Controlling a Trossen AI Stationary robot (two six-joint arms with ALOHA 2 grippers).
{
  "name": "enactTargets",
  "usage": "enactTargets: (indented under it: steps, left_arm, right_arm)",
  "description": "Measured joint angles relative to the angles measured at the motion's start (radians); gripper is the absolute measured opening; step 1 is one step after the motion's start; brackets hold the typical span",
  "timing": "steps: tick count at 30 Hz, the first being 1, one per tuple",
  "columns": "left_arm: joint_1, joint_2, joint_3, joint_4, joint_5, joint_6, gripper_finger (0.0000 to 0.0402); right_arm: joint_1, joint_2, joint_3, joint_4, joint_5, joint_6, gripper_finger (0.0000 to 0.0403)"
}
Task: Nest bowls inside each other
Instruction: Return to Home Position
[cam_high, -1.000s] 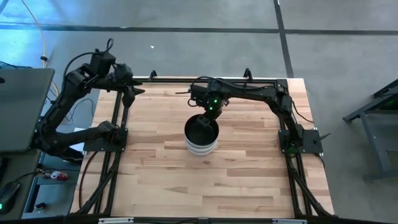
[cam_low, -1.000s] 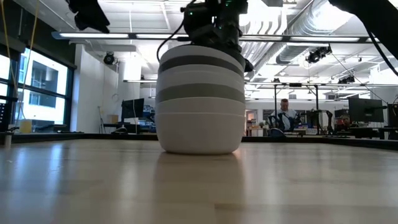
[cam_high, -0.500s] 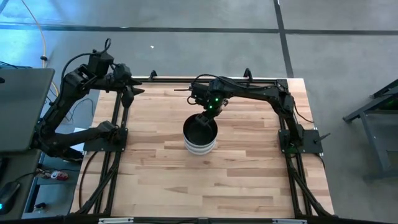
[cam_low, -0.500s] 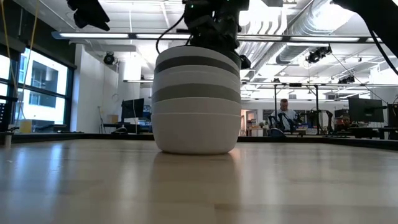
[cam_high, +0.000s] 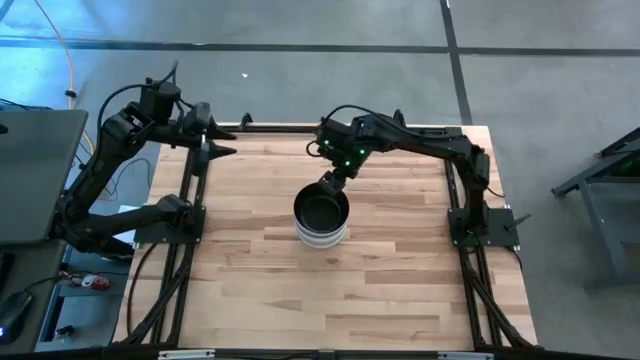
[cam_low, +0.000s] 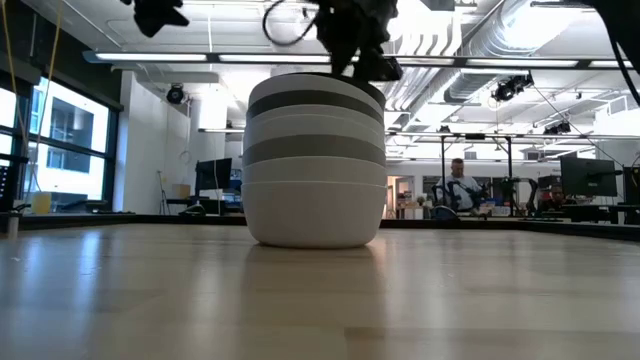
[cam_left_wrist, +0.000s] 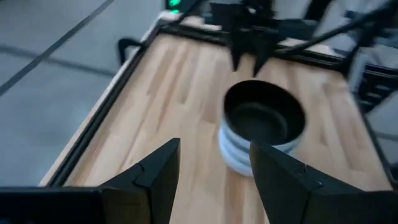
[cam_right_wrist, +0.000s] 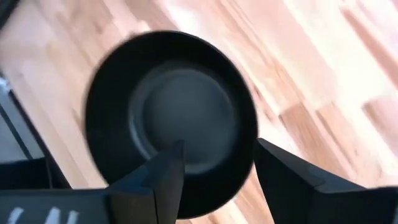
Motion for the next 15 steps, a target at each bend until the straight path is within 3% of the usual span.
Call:
enactTargets:
  steps: [5, 8, 12, 15]
  left_arm:
    - [0.000, -0.017, -0.071, 0.053, 0.205, 0.072, 0.0181]
    - [0.000, -0.047, -0.151, 0.151, 0.313, 0.038, 0.0181]
    - [0.000, -0.106, -0.260, 0.358, 0.320, -0.103, 0.0181]
    - [0.000, -0.164, -0.329, 0.532, 0.243, -0.217, 0.0181]
  right_arm:
    - [0.051, -0.055, 0.000, 0.106, -0.006, -0.248, 0.0183]
    - [0.089, -0.091, 0.000, 0.213, -0.009, -0.397, 0.0183]
    - [0.109, -0.133, 0.000, 0.316, 0.002, -0.488, 0.0183]
    - [0.090, -0.164, 0.000, 0.323, 0.033, -0.511, 0.0183]
